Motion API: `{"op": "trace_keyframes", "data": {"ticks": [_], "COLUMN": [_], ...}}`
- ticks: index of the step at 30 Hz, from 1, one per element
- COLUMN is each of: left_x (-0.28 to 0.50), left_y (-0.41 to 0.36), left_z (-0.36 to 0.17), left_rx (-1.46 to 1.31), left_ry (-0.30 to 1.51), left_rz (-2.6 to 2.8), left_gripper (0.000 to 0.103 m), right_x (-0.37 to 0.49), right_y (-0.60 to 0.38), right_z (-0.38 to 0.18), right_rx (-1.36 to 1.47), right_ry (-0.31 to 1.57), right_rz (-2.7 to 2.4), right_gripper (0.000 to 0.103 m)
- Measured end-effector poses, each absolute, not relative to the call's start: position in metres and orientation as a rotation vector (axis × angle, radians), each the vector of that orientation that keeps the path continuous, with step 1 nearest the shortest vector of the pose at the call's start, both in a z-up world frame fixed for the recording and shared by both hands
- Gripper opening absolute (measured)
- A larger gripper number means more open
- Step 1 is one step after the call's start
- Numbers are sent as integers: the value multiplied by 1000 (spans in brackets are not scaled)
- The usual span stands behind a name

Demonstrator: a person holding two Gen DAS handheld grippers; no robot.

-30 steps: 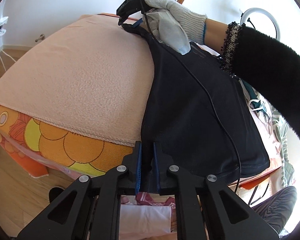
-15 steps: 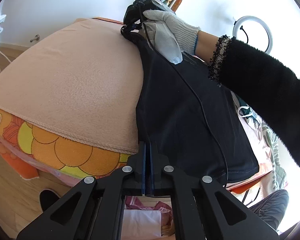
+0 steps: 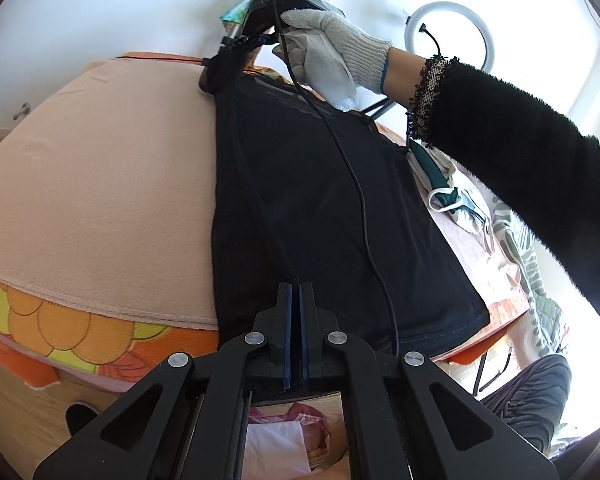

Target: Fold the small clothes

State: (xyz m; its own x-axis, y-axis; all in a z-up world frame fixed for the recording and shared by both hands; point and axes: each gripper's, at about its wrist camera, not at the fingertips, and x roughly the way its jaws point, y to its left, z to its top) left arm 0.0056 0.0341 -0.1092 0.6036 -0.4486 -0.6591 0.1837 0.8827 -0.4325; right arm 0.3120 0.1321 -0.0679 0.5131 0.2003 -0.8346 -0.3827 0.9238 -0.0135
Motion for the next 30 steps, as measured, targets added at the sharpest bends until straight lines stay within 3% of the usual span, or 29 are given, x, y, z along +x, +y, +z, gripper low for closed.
{"op": "trace_keyframes", "data": {"ticks": [10, 23, 27, 28, 30], "left_x": [15, 14, 12, 9, 5], "left_y": [-18, -45, -44, -42, -38], "left_z": [-121, -126, -125, -123, -118], "left_rx": [-265, -204, -231, -231, -231], "left_ry": [927, 970, 996, 986, 974], "left_rz": [-484, -550, -600, -598, -591], "left_gripper": [2, 2, 24, 24, 24], "right_x": [317, 321, 323, 322, 317], "right_y": [21, 3, -6, -9, -16], "right_z": [-85, -110, -110, -107, -97], "right_rx": [-171, -202, -192, -187, -177], "right_ry": [1027, 1052, 1076, 1071, 1041], "right_rz": [171, 113, 81, 78, 75], "right_gripper": [3, 3, 3, 9, 39]}}
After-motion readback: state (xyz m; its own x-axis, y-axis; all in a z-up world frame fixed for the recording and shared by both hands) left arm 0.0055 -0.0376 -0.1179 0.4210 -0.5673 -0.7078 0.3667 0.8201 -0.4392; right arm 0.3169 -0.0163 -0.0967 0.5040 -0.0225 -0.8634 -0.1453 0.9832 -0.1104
